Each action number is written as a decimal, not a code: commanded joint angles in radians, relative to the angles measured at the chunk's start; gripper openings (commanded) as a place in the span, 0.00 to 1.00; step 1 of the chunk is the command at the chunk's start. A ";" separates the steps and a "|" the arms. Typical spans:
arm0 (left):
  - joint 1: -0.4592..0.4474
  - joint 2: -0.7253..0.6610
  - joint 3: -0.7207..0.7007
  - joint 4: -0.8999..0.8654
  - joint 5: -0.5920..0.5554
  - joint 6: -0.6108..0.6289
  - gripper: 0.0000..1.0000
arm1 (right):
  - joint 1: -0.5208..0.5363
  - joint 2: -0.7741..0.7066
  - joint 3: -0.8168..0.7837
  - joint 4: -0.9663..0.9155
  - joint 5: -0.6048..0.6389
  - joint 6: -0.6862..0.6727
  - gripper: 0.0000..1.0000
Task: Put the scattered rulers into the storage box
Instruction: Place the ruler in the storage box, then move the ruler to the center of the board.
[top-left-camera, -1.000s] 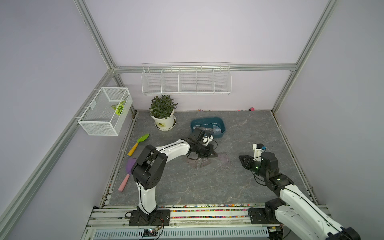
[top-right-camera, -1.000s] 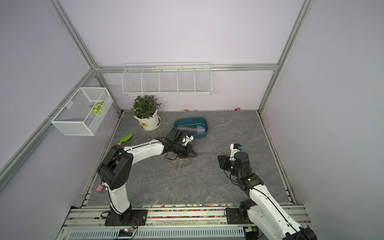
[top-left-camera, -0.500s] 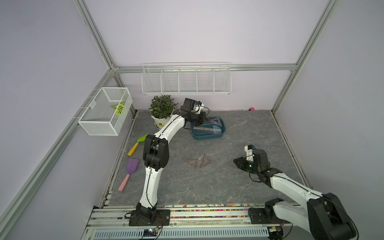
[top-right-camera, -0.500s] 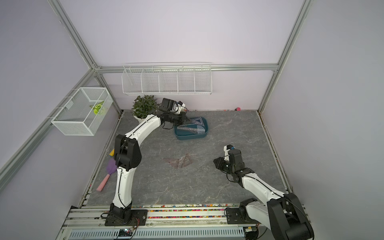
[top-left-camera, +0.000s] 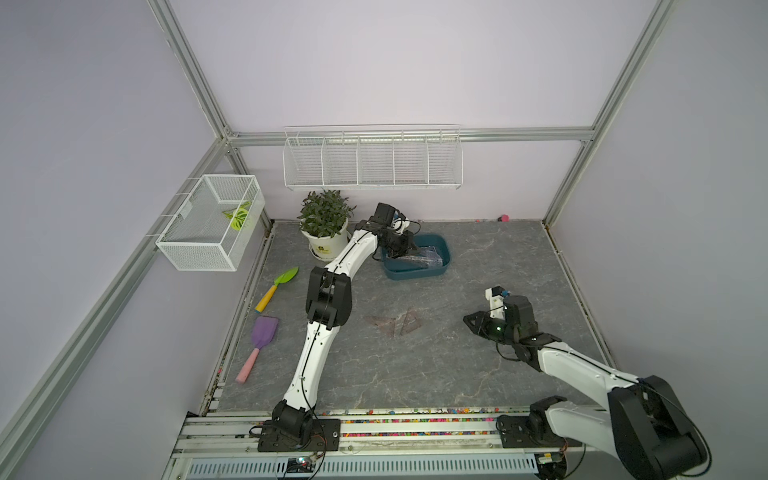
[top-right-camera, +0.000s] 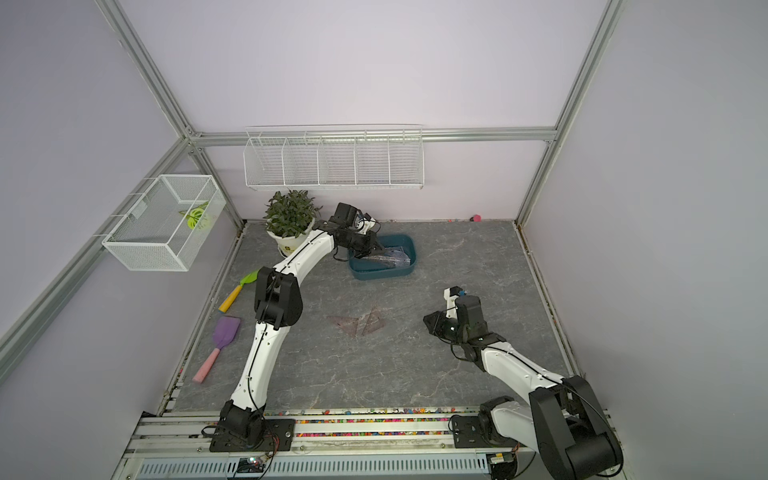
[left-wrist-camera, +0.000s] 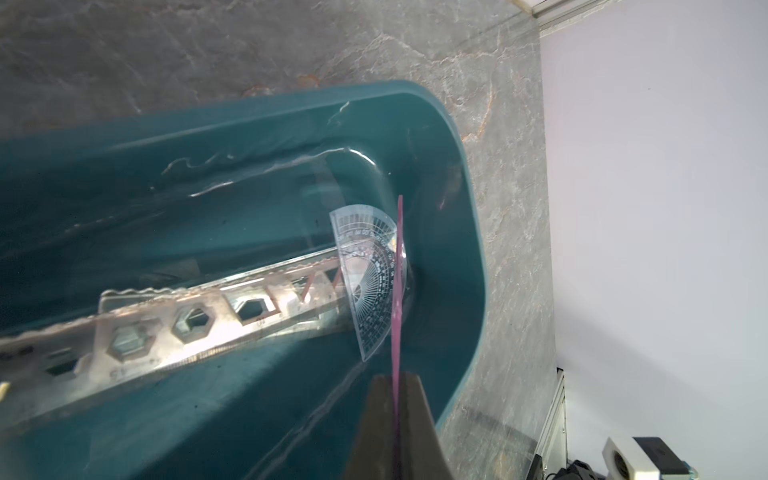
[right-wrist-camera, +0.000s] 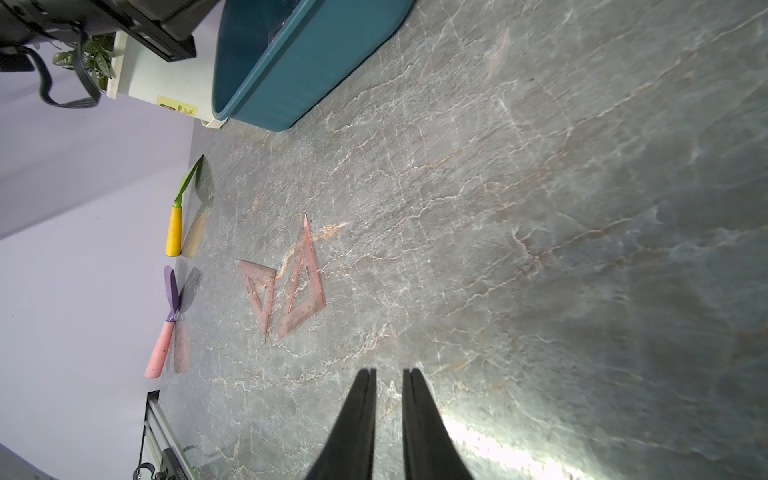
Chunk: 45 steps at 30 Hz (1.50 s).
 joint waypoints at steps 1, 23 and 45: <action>0.004 0.032 0.027 0.017 0.012 -0.012 0.00 | -0.009 -0.005 0.016 0.005 -0.009 -0.025 0.18; -0.036 -0.436 -0.465 0.121 -0.190 0.017 0.65 | 0.137 0.011 0.081 -0.056 0.005 -0.092 0.23; -0.151 -0.645 -1.183 0.316 -0.056 -0.059 0.64 | 0.375 0.181 0.127 0.009 0.187 -0.057 0.25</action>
